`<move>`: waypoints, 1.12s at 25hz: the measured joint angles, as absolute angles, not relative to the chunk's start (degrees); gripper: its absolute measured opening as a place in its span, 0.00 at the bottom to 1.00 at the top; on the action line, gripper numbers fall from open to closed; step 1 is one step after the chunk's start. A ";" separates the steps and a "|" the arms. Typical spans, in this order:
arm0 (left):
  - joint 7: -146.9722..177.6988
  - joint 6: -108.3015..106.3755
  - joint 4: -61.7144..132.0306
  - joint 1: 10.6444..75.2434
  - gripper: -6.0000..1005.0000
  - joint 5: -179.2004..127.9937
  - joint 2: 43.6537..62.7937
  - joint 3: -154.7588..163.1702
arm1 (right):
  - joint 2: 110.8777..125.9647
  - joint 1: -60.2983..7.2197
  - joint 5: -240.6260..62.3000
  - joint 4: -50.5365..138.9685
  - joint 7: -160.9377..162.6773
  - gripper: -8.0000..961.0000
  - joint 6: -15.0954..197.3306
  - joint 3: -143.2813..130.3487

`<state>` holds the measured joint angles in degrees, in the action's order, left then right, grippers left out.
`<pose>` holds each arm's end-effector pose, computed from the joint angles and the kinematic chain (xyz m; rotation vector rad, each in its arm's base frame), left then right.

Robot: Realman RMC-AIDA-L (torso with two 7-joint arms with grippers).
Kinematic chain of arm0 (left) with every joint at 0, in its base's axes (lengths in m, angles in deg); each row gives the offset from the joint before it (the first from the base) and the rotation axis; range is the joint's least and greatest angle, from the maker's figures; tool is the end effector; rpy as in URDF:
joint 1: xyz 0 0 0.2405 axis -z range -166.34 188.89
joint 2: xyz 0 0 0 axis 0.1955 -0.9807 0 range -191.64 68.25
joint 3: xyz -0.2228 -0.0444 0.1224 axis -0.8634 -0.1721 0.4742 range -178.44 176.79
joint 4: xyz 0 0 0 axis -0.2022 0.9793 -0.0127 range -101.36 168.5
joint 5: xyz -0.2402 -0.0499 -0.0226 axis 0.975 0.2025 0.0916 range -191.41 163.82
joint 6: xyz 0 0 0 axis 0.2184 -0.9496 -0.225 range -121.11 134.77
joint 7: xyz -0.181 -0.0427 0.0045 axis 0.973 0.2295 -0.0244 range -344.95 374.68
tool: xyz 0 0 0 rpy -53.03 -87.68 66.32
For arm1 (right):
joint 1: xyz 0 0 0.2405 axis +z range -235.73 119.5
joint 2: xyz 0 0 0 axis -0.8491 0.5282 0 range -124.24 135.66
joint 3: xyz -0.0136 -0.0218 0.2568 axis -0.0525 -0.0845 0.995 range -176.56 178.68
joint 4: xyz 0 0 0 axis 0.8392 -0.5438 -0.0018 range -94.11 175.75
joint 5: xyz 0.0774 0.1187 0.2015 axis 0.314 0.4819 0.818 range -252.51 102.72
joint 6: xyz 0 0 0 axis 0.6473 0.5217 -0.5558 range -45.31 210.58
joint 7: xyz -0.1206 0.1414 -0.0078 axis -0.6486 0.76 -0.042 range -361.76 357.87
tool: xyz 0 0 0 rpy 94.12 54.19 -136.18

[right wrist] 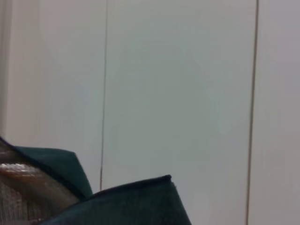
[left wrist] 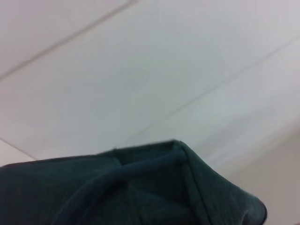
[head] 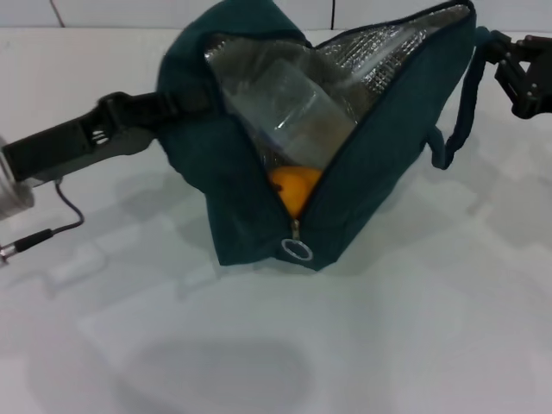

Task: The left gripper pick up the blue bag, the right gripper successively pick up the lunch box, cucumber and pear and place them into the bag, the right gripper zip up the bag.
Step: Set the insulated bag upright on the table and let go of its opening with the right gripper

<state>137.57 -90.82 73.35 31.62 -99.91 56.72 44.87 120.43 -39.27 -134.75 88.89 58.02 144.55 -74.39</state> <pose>-0.2528 0.3463 0.0177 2.2669 1.5964 1.4421 0.2303 0.4267 0.0094 -2.2297 0.2663 0.8636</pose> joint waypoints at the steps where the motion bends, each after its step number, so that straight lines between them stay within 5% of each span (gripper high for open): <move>1: 137.56 -90.82 73.34 31.22 0.04 -99.63 56.65 44.73 | 120.44 -39.34 -134.76 88.88 58.18 0.04 144.55 -74.38; 8: 137.62 -92.20 73.27 32.21 0.04 -98.96 57.45 44.59 | 120.48 -39.05 -135.34 89.25 58.34 0.04 148.47 -74.22; 19: 135.24 -93.81 64.34 43.34 0.04 -96.44 58.02 51.11 | 120.64 -38.77 -137.25 90.99 58.42 0.04 156.22 -74.64; 28: 133.30 -82.47 63.43 41.36 0.04 -102.53 57.60 52.06 | 120.59 -39.35 -137.17 91.41 59.44 0.03 158.64 -71.81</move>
<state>133.30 -82.47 63.43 41.36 -102.53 57.60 52.06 120.59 -39.35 -137.17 91.41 59.44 158.64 -71.81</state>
